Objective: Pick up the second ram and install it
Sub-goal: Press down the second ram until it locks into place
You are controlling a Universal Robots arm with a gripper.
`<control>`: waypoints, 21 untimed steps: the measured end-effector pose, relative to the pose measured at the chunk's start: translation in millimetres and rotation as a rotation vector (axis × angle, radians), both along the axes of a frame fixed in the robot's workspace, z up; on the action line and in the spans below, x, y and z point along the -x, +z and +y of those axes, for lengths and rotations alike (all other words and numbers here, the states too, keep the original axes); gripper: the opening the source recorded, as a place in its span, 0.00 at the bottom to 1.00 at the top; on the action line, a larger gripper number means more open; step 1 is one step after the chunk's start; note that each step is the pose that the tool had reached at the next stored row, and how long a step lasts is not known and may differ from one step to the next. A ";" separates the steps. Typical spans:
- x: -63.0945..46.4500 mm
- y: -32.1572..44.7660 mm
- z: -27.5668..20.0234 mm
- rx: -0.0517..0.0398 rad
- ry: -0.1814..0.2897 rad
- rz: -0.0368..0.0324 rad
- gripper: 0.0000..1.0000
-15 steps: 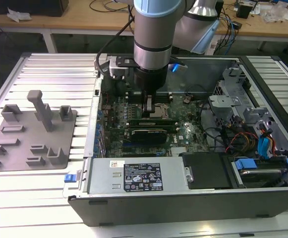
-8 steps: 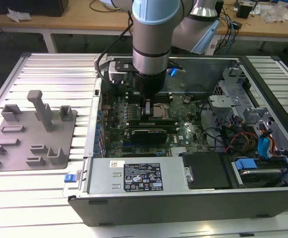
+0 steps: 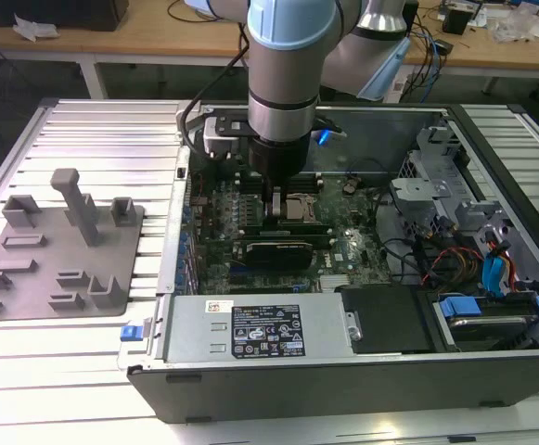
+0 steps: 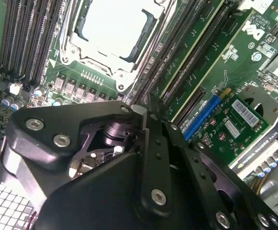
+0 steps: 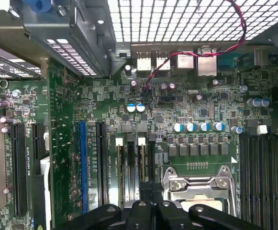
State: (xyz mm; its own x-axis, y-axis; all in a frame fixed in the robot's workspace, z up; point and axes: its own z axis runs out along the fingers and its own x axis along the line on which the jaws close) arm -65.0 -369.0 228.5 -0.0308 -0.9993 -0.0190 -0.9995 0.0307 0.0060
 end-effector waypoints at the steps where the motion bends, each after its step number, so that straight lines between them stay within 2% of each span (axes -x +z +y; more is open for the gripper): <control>1: 0.0 -0.2 0.0 0.0000 0.000 0.0000 0.08; 3: -0.2 1.8 0.3 -0.0025 0.000 -0.0018 0.08; 5: -0.1 16.4 0.1 -0.0006 0.000 -0.0003 0.08; 7: 0.0 24.7 0.0 -0.0004 0.000 -0.0002 0.08; 8: 0.0 31.7 0.1 -0.0005 0.000 -0.0002 0.08; 10: 0.0 37.4 0.1 -0.0004 0.000 -0.0002 0.08; 15: -1.6 38.2 0.1 -0.0003 0.000 -0.0001 0.08; 21: -29.4 38.1 0.0 -0.0004 0.000 0.0039 0.08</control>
